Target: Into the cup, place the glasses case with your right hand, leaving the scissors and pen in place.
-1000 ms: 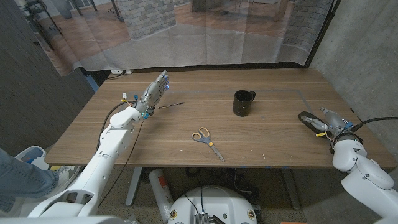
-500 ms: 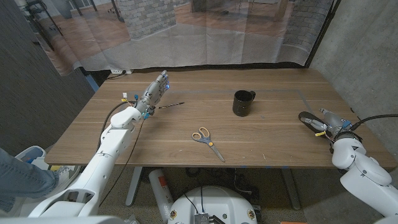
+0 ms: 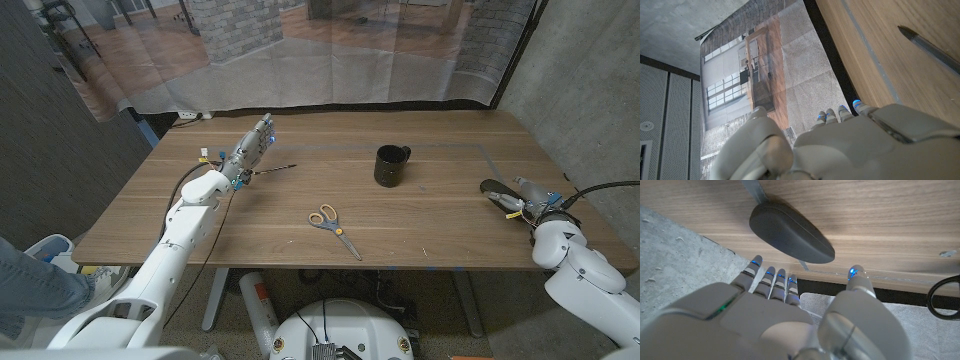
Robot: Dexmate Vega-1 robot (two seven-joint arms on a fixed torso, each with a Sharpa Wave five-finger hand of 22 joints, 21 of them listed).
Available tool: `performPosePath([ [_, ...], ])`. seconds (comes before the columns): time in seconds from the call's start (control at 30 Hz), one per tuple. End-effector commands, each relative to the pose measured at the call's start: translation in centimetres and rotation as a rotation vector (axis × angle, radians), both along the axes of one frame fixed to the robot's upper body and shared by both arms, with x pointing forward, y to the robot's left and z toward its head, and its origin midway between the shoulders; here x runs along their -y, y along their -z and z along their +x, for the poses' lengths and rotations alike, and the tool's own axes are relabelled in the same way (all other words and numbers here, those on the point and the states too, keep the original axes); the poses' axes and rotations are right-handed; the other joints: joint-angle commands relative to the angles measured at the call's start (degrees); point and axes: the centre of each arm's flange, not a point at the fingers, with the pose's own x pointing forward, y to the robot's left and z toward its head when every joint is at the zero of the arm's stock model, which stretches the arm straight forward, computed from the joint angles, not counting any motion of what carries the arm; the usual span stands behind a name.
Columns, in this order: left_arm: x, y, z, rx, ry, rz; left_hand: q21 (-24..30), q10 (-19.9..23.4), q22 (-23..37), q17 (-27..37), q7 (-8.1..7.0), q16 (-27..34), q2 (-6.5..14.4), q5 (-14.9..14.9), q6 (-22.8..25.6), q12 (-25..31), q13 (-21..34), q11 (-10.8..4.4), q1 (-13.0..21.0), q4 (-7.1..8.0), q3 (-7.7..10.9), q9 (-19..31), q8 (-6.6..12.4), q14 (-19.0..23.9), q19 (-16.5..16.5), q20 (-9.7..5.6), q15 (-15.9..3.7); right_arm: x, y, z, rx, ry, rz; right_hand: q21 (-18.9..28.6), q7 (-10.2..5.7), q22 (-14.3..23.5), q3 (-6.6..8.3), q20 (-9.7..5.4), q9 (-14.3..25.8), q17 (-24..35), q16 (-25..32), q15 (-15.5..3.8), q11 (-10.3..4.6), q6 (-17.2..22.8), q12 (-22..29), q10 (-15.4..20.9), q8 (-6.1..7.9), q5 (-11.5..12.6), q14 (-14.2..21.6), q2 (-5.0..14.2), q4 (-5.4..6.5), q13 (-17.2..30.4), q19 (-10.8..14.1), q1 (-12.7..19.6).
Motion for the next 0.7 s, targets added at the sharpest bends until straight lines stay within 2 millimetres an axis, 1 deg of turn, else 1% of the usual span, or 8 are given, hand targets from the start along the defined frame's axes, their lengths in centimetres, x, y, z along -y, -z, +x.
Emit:
performPosePath([
  [0.03,0.0,-0.3,0.6,-0.003,0.006,0.008,0.41,0.26,0.18,0.22,0.06,0.13,0.08,-0.08,0.33,0.18,0.15,-0.06,0.49,0.14,-0.37,0.16,0.08,-2.41,-2.87,-0.23,-0.24,-0.1,0.0,0.7,-0.037,0.007,0.000,-0.14,0.00,0.13,-0.29,0.28,0.33,0.26,0.22,-0.07,0.18,0.39,0.31,0.60,0.30,0.58,0.43,-0.09,-0.01,0.26,0.31,0.38],
  [0.57,-0.3,-0.1,0.7,-0.013,-0.005,0.007,0.44,0.32,0.18,0.22,0.01,0.13,0.17,-0.11,0.44,0.19,0.15,-0.41,0.55,0.16,-0.54,0.17,0.08,-2.40,-2.84,-0.19,-0.31,0.4,0.3,1.6,-0.064,0.020,0.016,-0.18,-0.01,0.14,-0.45,0.64,0.35,0.28,0.28,0.12,0.15,0.40,0.40,0.88,0.31,1.11,1.01,-0.43,0.10,0.27,0.70,0.94],
  [0.7,-0.3,0.0,0.7,-0.014,-0.007,0.007,0.43,0.34,0.19,0.22,0.01,0.13,0.19,-0.12,0.46,0.19,0.15,-0.37,0.57,0.16,-0.57,0.17,0.09,-2.38,-2.86,-0.11,-0.32,0.6,0.5,1.7,-0.070,0.019,0.017,-0.13,-0.05,0.15,-0.51,1.05,0.36,0.28,0.35,0.17,0.10,0.38,0.44,1.01,0.30,1.34,1.40,-0.54,0.15,0.28,1.04,1.19],
])
